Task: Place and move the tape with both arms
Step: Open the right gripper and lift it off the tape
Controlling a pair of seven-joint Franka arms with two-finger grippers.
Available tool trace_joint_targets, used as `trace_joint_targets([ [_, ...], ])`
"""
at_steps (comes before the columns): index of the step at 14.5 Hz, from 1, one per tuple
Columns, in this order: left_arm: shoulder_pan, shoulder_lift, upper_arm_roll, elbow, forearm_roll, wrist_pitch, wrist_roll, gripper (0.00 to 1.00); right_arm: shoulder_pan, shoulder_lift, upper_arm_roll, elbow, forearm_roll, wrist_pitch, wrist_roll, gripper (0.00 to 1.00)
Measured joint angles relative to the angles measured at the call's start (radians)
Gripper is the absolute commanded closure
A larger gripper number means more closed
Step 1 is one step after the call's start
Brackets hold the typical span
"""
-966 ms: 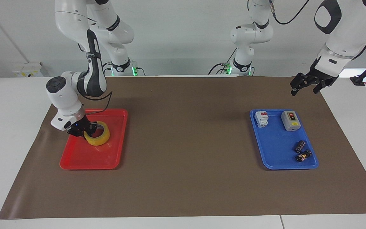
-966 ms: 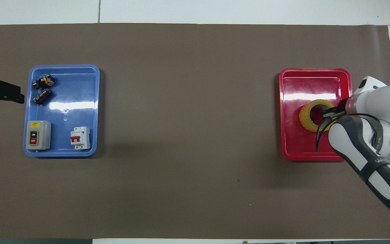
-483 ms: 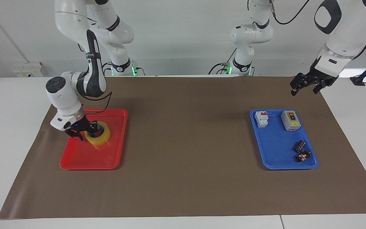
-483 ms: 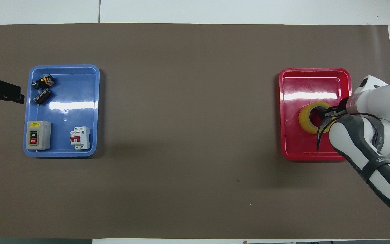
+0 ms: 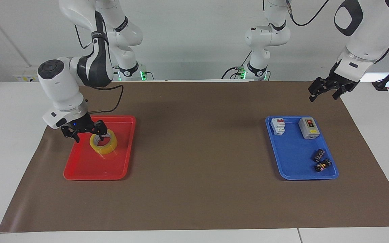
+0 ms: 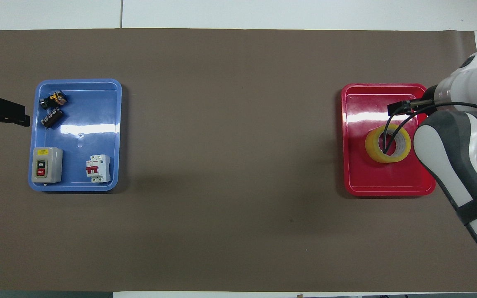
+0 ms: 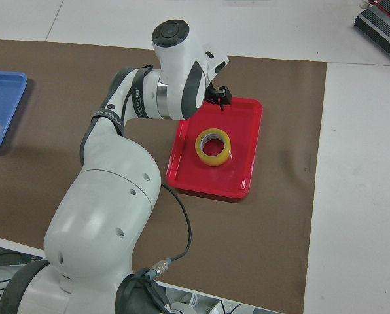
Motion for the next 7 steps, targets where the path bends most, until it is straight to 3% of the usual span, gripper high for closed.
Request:
trace_joint_targets([
  [3, 0.0, 0.0, 0.0, 0.0, 0.0, 0.0, 0.0, 0.0, 0.055, -0.026, 0.002, 0.078, -0.011, -0.109, 0.12, 0.0],
  [7, 0.0, 0.0, 0.0, 0.0, 0.0, 0.0, 0.0, 0.0, 0.049, -0.155, -0.003, 0.107, -0.011, -0.271, 0.141, 0.0],
])
